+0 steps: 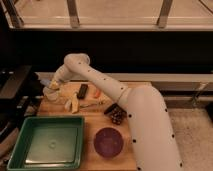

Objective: Place sponge in paper cup

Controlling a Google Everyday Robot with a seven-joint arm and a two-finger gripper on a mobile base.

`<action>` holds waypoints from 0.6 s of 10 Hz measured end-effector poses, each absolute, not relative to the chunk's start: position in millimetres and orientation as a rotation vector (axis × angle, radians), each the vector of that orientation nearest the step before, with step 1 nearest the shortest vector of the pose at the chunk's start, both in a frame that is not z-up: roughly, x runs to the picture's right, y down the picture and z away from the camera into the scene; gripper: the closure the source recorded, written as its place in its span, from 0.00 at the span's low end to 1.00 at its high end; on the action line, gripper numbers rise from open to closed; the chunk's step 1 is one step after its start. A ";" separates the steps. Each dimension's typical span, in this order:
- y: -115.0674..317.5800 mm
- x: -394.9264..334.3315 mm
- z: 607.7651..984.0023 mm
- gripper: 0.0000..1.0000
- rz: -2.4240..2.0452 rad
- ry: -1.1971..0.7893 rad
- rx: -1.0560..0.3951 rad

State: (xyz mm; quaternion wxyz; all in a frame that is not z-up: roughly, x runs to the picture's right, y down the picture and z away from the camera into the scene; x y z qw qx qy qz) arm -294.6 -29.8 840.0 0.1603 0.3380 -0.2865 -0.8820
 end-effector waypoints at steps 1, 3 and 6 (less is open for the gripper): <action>-27.7 -296.1 841.2 0.64 -2.530 -0.824 0.954; -24.7 -299.2 841.8 0.45 -2.543 -0.835 0.944; -22.0 -301.3 841.8 0.21 -2.547 -0.854 0.936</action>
